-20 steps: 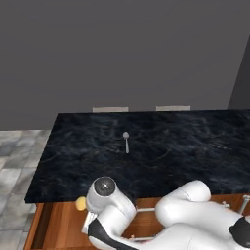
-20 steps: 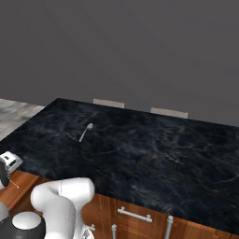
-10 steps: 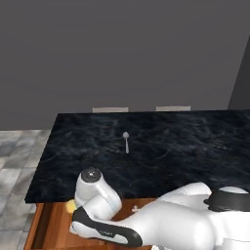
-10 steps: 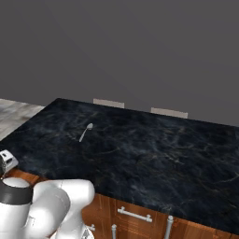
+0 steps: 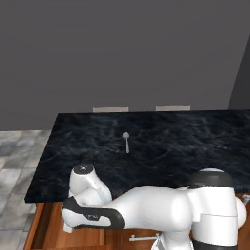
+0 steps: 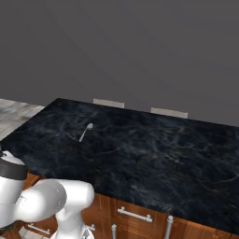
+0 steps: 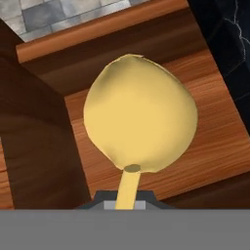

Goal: Organize the utensils by type. Pick up the wooden spoons from the counter and place them in the open cabinet. Then pick up the metallic utensils from the counter and place them in the open drawer.

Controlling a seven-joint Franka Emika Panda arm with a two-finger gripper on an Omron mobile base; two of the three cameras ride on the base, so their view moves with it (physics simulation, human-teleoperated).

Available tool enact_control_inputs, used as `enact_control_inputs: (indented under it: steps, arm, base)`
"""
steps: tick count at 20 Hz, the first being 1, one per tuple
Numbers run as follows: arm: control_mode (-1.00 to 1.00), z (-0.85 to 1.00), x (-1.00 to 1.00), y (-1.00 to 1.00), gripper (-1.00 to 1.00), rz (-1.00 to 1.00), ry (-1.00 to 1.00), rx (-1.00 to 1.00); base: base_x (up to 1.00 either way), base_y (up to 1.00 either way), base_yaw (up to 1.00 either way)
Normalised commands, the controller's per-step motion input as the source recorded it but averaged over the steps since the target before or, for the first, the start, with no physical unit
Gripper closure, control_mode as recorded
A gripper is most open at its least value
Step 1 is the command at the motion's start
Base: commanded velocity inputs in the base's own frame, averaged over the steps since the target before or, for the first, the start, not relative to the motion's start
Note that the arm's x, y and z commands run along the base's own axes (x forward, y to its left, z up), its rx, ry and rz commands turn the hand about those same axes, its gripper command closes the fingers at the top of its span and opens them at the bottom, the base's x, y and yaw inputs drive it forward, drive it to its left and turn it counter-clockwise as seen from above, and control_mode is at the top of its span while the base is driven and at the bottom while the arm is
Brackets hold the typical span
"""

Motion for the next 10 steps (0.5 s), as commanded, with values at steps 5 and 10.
enact_control_inputs:
  steps: [5,10]
  arm:
    - [-1.00,-0.12,-0.05,0.10,1.00,0.00,0.12,0.00]
    - [-1.00,-0.05,-0.11,0.10,1.00,0.00,0.08,0.00]
  base:
    - [0.00,0.00,0.00]
    - [0.00,0.00,0.00]
